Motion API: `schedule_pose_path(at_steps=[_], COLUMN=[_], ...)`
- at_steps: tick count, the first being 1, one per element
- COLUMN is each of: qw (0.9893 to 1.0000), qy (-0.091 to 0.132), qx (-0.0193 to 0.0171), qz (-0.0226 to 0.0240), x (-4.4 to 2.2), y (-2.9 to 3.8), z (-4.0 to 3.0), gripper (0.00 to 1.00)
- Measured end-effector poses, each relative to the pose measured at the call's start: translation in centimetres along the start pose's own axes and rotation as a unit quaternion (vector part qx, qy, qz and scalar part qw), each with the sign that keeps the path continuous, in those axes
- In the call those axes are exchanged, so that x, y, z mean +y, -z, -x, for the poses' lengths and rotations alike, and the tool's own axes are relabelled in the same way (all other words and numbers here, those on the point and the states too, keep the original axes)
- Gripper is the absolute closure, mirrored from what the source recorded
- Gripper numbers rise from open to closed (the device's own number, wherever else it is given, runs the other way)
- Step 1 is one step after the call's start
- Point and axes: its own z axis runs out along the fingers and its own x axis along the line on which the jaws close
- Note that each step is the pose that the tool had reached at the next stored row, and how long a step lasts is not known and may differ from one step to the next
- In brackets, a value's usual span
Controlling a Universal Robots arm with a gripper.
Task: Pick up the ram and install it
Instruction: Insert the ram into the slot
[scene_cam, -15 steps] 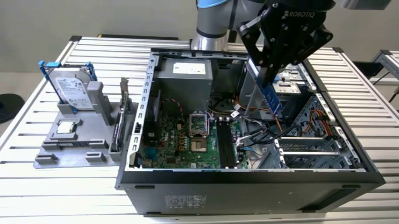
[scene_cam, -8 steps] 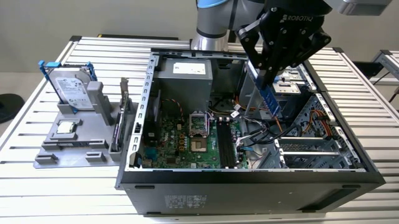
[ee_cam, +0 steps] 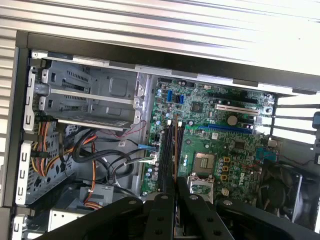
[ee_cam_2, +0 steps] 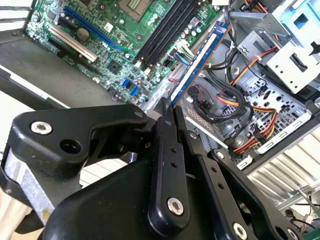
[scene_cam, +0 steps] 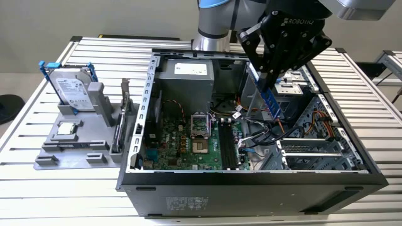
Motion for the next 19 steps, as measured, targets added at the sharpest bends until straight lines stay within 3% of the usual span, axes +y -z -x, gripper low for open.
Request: schedule_pose_path(at_steps=[19], qw=[1.0000], qy=[0.000], qx=[0.0000], qz=[0.0001], x=[-0.01], y=[-0.75], z=[-0.02], gripper=[1.00])
